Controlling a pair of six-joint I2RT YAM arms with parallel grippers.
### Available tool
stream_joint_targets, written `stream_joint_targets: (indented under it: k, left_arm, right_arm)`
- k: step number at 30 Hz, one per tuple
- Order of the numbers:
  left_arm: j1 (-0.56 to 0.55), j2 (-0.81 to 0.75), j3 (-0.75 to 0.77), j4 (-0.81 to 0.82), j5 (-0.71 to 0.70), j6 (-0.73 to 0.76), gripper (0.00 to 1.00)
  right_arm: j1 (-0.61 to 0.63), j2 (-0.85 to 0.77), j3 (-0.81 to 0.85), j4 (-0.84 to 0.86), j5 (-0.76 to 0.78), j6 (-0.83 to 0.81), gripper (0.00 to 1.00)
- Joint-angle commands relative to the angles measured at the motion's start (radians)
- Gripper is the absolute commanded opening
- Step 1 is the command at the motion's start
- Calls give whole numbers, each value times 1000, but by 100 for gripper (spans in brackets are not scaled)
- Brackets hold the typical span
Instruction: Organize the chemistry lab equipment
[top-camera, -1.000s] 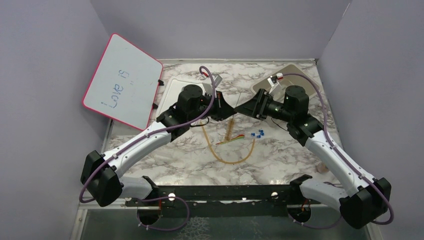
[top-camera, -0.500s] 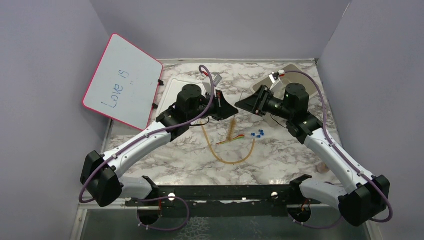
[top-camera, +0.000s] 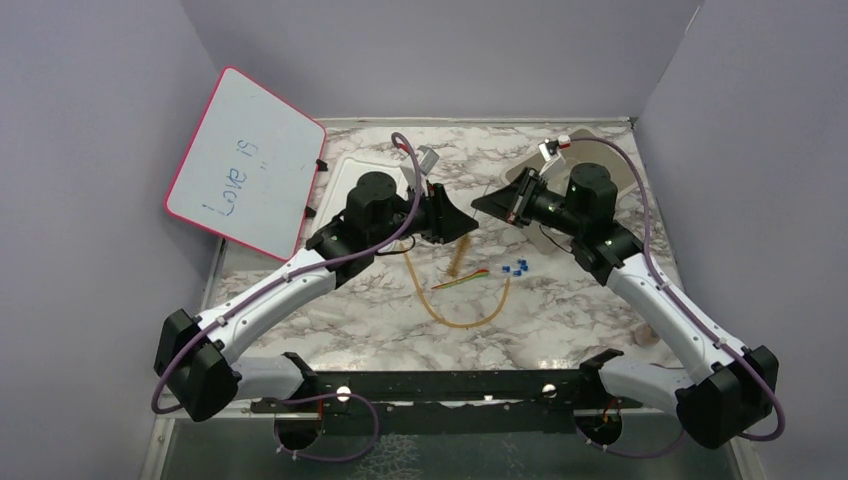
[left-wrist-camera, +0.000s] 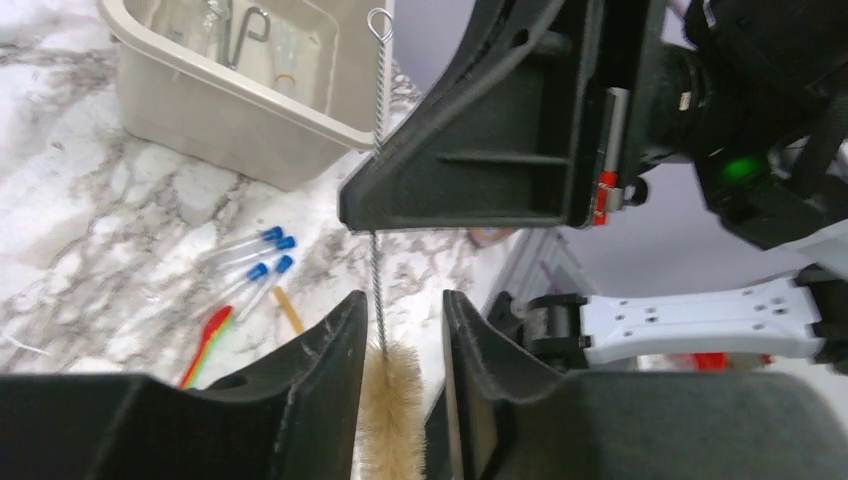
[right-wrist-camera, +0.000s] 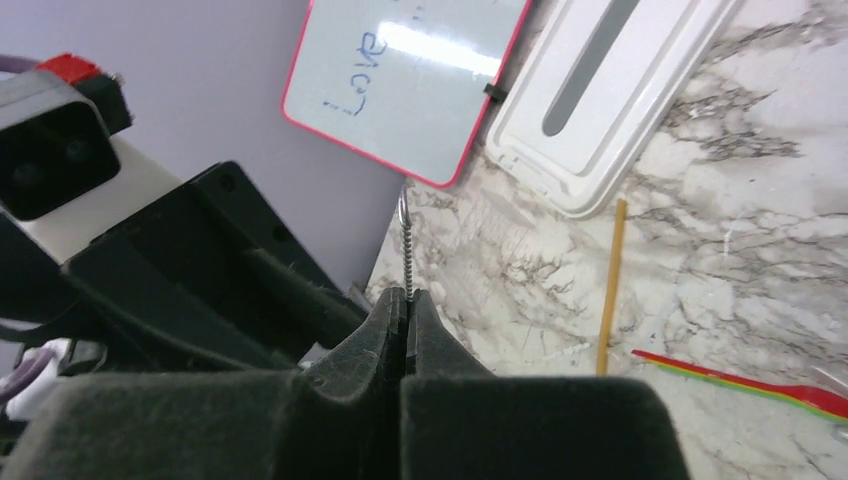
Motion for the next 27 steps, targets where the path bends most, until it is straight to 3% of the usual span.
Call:
stream_joint_targets:
  k: [1, 3, 6, 10, 13, 21, 27]
  left_arm:
    - [-3, -79, -3, 2, -64, 43, 49]
    - [-3, -115, -11, -27, -134, 77, 64]
    - [-2, -183, -40, -59, -256, 146, 75]
    - [-1, -266, -81, -116, -427, 258, 79]
    - [-1, -306, -102, -152, -504, 335, 80]
    - [0, -331, -175, -162, -551, 435, 81]
    - [0, -307, -202, -153, -552, 456, 81]
  right_arm:
    - [0, 19, 92, -73, 128, -43, 1]
    - [0, 31, 136, -121, 189, -78, 1]
    - [-2, 55, 216, -203, 332, -147, 1]
    - [-26, 112, 344, -324, 539, -223, 1]
    - [-88, 162, 430, -364, 612, -249, 1]
    - [-380, 360, 526, -356, 555, -152, 0]
    - [-458, 481, 603, -417, 607, -146, 1]
